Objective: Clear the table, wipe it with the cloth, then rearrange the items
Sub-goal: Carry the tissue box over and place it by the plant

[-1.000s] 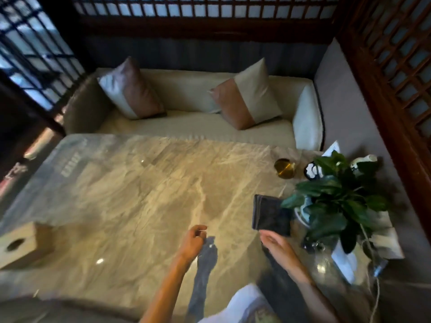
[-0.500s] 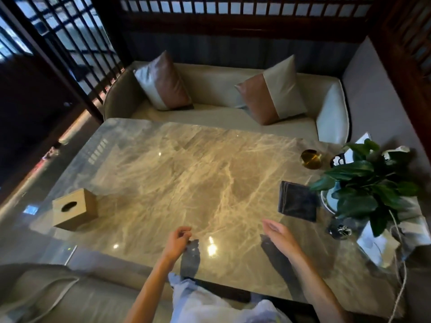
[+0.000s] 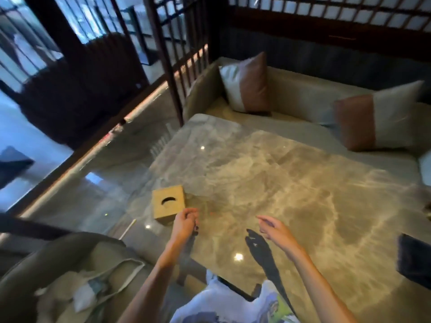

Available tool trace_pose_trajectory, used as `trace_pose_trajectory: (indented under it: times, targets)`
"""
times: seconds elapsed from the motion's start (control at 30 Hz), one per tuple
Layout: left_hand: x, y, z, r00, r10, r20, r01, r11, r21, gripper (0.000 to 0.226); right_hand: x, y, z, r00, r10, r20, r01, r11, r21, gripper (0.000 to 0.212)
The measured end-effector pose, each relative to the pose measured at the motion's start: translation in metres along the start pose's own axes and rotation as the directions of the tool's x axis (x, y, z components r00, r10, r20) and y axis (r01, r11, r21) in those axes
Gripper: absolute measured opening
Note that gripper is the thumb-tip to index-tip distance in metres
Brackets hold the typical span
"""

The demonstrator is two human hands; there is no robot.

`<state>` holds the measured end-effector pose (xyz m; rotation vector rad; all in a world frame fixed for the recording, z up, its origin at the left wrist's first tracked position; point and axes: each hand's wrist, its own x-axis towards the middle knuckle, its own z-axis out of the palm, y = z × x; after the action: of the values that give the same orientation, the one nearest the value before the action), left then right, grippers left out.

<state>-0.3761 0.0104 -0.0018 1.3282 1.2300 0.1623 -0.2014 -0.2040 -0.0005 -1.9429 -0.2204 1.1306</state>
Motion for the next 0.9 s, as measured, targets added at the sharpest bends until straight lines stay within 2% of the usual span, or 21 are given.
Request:
trace_pose_trajectory:
  times: [0.23, 0.3, 0.4, 0.53, 0.63, 0.7, 0.77, 0.9]
  targets:
    - [0.059, 0.013, -0.113, 0.98, -0.013, -0.2, 0.009, 1.0, -0.022, 0.022, 0.064, -0.086, 0.131, 0.99, -0.051, 0.132, 0.065, 0.993, -0.102, 0.042]
    - [0.068, 0.013, -0.128, 0.976, -0.046, -0.213, 0.057, 0.997, 0.048, 0.03, 0.08, -0.094, 0.162, 0.986, -0.026, 0.164, 0.049, 0.99, -0.133, 0.049]
    - [0.085, 0.002, -0.141, 0.967, -0.124, -0.223, 0.142, 0.988, 0.066, 0.041, 0.095, -0.103, 0.198, 0.968, 0.095, 0.233, -0.062, 0.987, -0.146, 0.06]
    - [0.104, -0.009, -0.149, 0.962, -0.213, -0.172, 0.227, 0.971, 0.068, 0.05, 0.104, -0.113, 0.229, 0.946, 0.169, 0.277, -0.135, 0.981, -0.14, 0.072]
    - [0.113, -0.015, -0.151, 0.961, -0.252, -0.113, 0.26, 0.964, 0.062, 0.053, 0.109, -0.112, 0.24, 0.935, 0.194, 0.296, -0.179, 0.981, -0.079, 0.066]
    - [0.115, -0.018, -0.151, 0.964, -0.252, -0.082, 0.258, 0.963, 0.074, 0.051, 0.115, -0.104, 0.247, 0.92, 0.216, 0.327, -0.211, 0.976, -0.051, 0.057]
    - [0.114, -0.02, -0.148, 0.975, -0.223, -0.006, 0.223, 0.973, 0.057, 0.04, 0.118, -0.097, 0.251, 0.909, 0.206, 0.362, -0.205, 0.978, -0.042, 0.05]
    - [0.113, -0.02, -0.142, 0.975, -0.195, 0.107, 0.198, 0.98, -0.02, 0.035, 0.129, -0.083, 0.254, 0.899, 0.224, 0.377, -0.236, 0.972, -0.014, 0.055]
